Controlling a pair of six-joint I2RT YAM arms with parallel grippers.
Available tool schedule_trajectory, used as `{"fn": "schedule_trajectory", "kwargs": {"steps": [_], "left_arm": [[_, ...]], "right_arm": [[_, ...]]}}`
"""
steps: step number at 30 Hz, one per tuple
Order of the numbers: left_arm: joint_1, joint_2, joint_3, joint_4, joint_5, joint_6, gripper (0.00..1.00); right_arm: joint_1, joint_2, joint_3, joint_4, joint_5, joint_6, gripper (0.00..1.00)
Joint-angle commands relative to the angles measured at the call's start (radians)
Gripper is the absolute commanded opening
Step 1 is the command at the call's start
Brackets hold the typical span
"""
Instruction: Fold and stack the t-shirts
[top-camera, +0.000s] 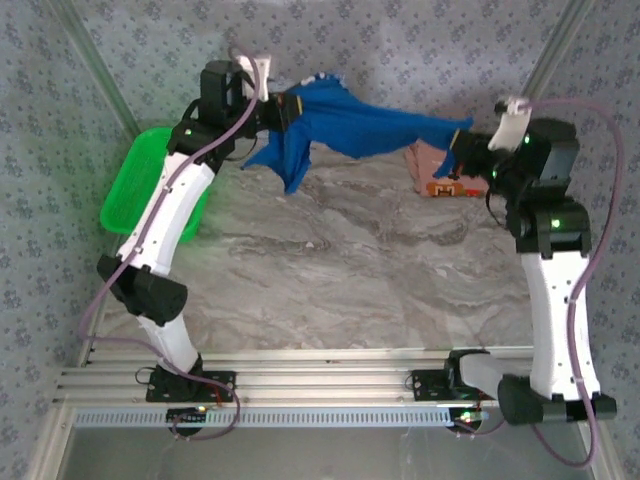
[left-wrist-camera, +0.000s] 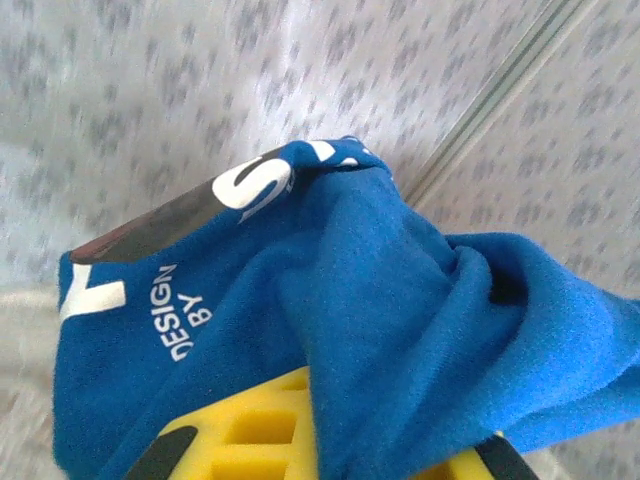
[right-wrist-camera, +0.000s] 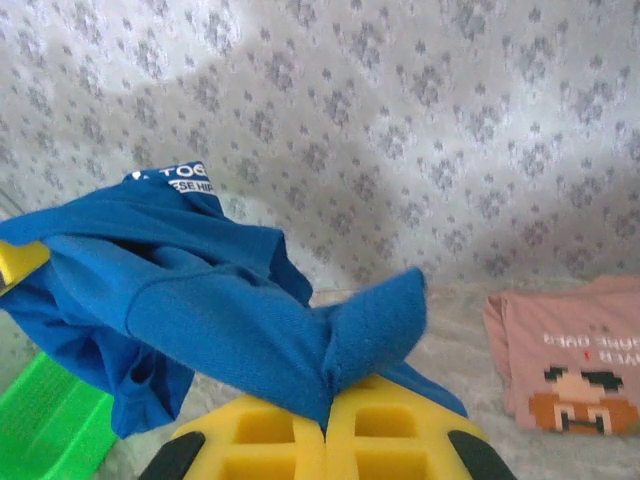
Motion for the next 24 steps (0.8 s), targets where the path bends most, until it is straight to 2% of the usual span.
{"fn": "schedule_trajectory", "kwargs": {"steps": [1, 3, 5, 6, 8, 10, 11, 13, 15, 16, 18, 20, 24], "left_arm": [[0.056, -0.099, -0.253, -0.066, -0.002, 0.06, 0.16], [0.08, -0.154, -0.437, -0.045, 0.043, 0.028, 0.25], [0.109, -0.184, -0.588, -0.027, 0.06, -0.031, 0.27], [0.124, -0.196, -0.658, -0.005, 0.067, -0.06, 0.27], [0.133, -0.221, -0.75, 0.027, 0.039, -0.097, 0.18], [0.129, -0.245, -0.809, 0.063, 0.048, -0.142, 0.17], [0.122, -0.254, -0.828, 0.08, 0.075, -0.16, 0.21], [0.092, -0.267, -0.843, 0.056, 0.075, -0.157, 0.39], [0.07, -0.27, -0.867, 0.025, 0.084, -0.161, 0.56], [0.067, -0.271, -0.883, 0.024, 0.09, -0.17, 0.62], [0.061, -0.27, -0.917, 0.048, 0.087, -0.187, 0.68], [0.056, -0.267, -0.93, 0.097, 0.087, -0.205, 0.71], [0.031, -0.188, -0.838, 0.125, 0.042, -0.182, 0.75]], "right_arm": [[-0.022, -0.141, -0.242, -0.073, 0.033, 0.049, 0.0], [-0.019, -0.227, -0.421, -0.141, 0.055, 0.105, 0.0], [-0.019, -0.289, -0.555, -0.209, 0.085, 0.178, 0.0], [-0.019, -0.322, -0.609, -0.237, 0.089, 0.209, 0.0], [-0.019, -0.37, -0.688, -0.277, 0.118, 0.245, 0.0], [-0.02, -0.404, -0.723, -0.29, 0.148, 0.245, 0.0], [-0.02, -0.411, -0.731, -0.288, 0.164, 0.246, 0.0], [-0.022, -0.404, -0.735, -0.29, 0.188, 0.243, 0.0], [-0.022, -0.375, -0.729, -0.305, 0.209, 0.247, 0.05], [-0.022, -0.358, -0.728, -0.311, 0.211, 0.251, 0.07], [-0.023, -0.324, -0.731, -0.314, 0.203, 0.259, 0.17], [-0.023, -0.305, -0.733, -0.322, 0.208, 0.272, 0.31], [-0.024, -0.3, -0.714, -0.326, 0.215, 0.276, 0.57]]}}
